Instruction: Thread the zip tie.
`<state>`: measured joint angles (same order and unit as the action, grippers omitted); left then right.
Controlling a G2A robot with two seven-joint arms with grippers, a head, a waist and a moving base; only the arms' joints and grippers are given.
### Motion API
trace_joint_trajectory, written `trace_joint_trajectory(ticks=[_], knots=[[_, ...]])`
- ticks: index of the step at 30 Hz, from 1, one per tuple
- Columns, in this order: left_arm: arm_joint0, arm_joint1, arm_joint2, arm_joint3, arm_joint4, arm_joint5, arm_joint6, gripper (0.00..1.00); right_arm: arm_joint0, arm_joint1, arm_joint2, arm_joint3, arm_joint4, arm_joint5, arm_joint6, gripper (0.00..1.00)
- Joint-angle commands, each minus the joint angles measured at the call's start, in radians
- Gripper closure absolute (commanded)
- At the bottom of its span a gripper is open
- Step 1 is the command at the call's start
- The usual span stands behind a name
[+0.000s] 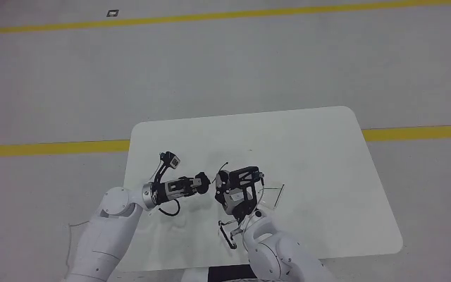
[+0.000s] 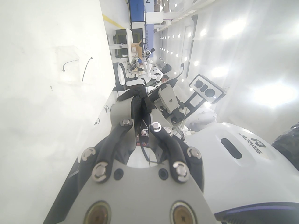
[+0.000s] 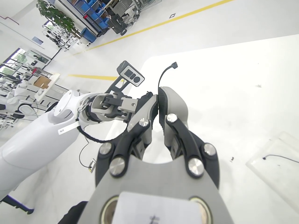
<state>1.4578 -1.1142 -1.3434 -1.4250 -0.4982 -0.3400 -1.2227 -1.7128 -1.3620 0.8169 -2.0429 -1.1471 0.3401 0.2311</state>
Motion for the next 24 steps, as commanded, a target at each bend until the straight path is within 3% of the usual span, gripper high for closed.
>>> trace_joint_trajectory(ticks=[1, 24], knots=[[0.000, 0.000, 0.000, 0.000, 0.000, 0.000, 0.000, 1.00, 0.002, 0.003, -0.003, 0.000, 0.003, 0.000, -0.002, 1.00], [0.000, 0.000, 0.000, 0.000, 0.000, 0.000, 0.000, 1.00, 0.001, 0.005, -0.004, 0.003, 0.006, 0.000, -0.018, 1.00]])
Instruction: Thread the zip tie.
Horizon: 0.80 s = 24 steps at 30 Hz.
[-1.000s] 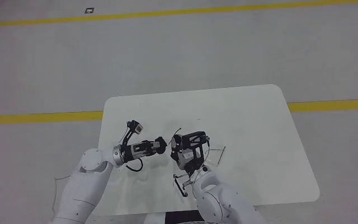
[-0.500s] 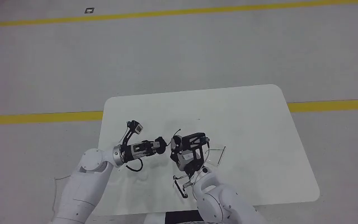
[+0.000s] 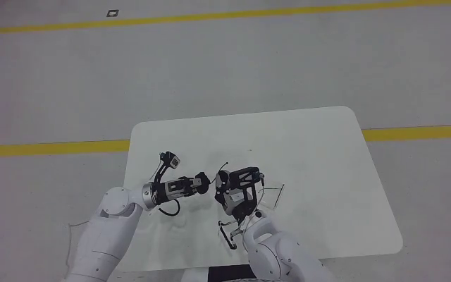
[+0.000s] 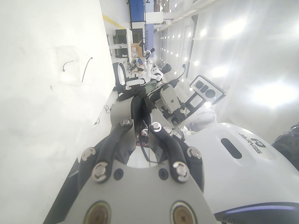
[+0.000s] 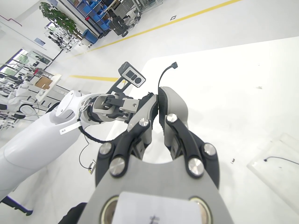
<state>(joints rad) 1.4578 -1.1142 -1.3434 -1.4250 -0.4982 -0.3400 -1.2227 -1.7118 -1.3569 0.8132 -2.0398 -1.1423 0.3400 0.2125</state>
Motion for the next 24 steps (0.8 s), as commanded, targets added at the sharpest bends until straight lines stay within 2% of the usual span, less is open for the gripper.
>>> trace_joint_trajectory(ticks=[1, 24], knots=[[0.000, 0.000, 0.000, 0.000, 0.000, 0.000, 0.000, 1.00, 0.000, 0.000, 0.000, 0.000, 0.001, 0.000, 0.001, 1.00], [0.000, 0.000, 0.000, 0.000, 0.000, 0.000, 0.000, 1.00, 0.005, -0.002, -0.004, 0.009, 0.000, 0.000, 0.002, 1.00]])
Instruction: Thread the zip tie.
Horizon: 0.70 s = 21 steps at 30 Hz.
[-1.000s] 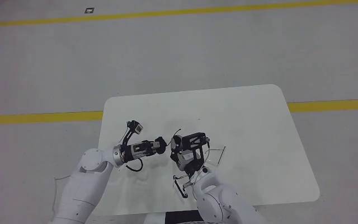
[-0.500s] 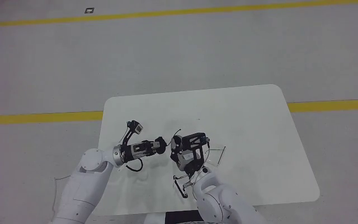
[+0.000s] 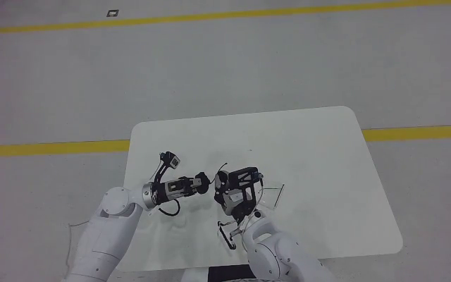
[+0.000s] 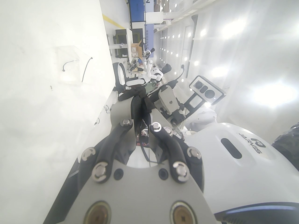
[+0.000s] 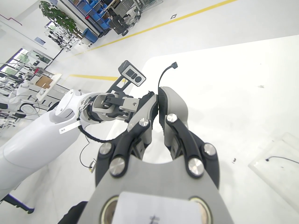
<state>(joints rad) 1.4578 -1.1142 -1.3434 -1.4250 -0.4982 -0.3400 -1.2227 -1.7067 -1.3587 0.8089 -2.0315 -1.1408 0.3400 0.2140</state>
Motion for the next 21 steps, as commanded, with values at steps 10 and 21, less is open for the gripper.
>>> trace_joint_trajectory(ticks=[10, 21], knots=[[0.000, 0.000, 0.000, 0.000, 0.000, 0.000, 0.000, 1.00, -0.002, -0.003, 0.004, -0.004, -0.002, 0.000, -0.008, 1.00], [0.000, 0.000, 0.000, 0.000, 0.000, 0.000, 0.000, 1.00, 0.006, -0.001, -0.004, -0.002, 0.002, 0.000, -0.001, 1.00]])
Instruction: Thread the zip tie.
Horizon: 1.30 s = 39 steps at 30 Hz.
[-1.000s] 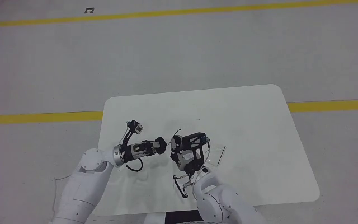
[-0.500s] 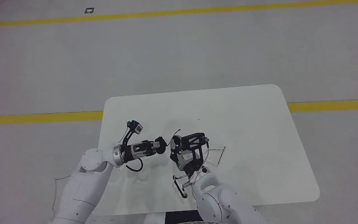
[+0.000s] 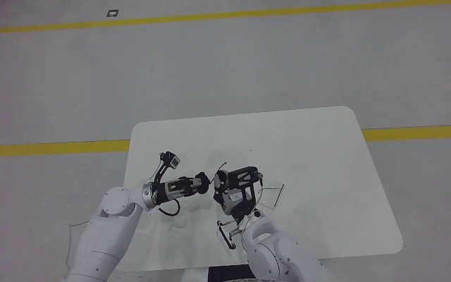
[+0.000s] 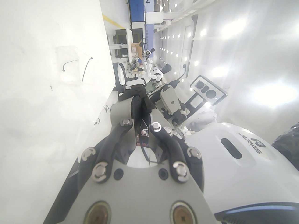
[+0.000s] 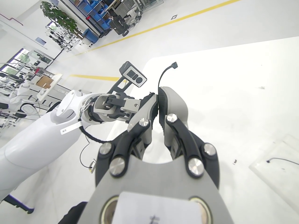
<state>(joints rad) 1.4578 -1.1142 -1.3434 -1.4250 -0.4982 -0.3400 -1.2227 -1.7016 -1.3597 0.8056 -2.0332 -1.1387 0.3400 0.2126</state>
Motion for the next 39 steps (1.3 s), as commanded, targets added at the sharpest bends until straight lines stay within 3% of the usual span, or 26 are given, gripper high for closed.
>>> trace_joint_trajectory(ticks=[1, 39], knots=[[0.000, 0.000, 0.000, 0.000, 0.000, 0.000, 0.000, 1.00, 0.001, 0.000, -0.001, 0.000, 0.000, 0.000, 0.001, 1.00], [0.000, 0.000, 0.000, 0.000, 0.000, 0.000, 0.000, 1.00, 0.010, 0.006, -0.012, 0.005, 0.004, 0.000, -0.002, 1.00]])
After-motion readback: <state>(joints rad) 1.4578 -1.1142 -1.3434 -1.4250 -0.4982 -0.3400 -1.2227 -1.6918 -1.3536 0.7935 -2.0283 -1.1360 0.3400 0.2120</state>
